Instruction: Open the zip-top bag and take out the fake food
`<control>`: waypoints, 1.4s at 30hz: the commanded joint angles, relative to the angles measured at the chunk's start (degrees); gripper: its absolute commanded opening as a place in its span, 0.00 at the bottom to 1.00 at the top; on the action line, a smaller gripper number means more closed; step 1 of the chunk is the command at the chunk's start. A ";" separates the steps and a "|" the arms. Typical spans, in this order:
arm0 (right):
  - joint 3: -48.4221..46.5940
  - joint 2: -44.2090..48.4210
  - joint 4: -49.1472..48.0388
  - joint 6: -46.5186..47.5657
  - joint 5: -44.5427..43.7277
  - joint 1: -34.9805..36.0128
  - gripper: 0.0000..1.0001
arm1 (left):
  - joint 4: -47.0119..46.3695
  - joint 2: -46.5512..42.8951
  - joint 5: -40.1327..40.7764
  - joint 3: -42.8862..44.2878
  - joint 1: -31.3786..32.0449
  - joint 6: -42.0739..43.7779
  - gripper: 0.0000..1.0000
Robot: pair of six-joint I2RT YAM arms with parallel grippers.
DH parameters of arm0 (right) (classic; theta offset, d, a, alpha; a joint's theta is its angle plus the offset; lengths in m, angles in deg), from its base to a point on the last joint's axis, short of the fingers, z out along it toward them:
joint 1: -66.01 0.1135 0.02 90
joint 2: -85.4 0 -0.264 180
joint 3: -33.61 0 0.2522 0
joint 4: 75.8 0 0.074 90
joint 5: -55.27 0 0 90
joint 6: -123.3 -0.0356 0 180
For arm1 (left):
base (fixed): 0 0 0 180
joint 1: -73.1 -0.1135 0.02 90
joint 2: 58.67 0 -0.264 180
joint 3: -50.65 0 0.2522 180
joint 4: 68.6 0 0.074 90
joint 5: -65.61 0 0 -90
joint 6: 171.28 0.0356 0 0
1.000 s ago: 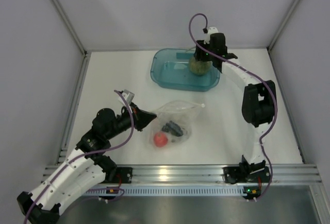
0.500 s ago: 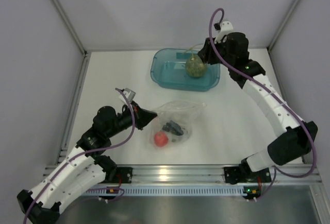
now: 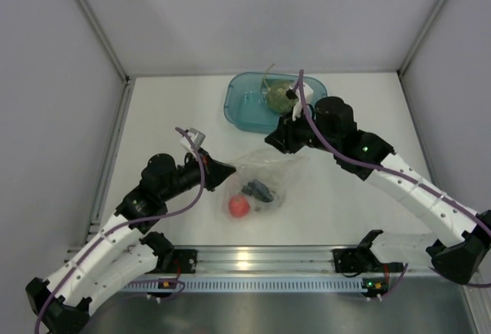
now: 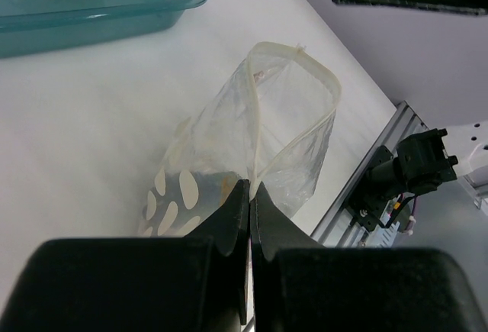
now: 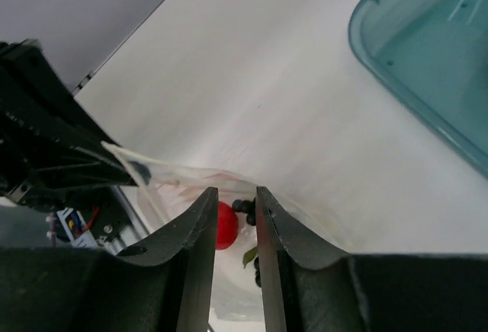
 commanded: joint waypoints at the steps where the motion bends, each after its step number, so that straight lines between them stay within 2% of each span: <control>1: 2.26 2.68 -3.51 -3.68 0.53 4.04 0.27 | -2.54 0.30 -1.35 2.93 0.25 0.59 0.00; 7: 4.12 2.07 -5.36 -4.04 -1.75 7.05 0.21 | -2.54 -0.49 -5.13 3.45 0.25 2.09 0.00; 12: 4.73 1.80 -4.92 -4.39 -3.43 7.40 0.20 | -2.54 -1.10 -6.28 3.63 0.25 2.70 0.00; 24: 9.04 0.57 -3.25 -3.16 0.79 9.68 0.18 | -2.63 -0.31 -5.75 4.16 0.25 2.62 0.00; 31: 11.50 0.40 -5.53 -2.99 7.55 10.12 0.18 | -2.54 0.30 -5.57 4.07 0.25 2.62 0.00; 38: 12.03 -4.43 -7.38 -0.09 8.53 11.09 0.18 | -2.63 1.09 -6.63 3.98 0.25 2.26 0.00; 42: 10.71 -8.38 -6.68 1.84 5.81 13.54 0.21 | -2.46 1.70 -8.03 3.89 0.25 2.09 0.00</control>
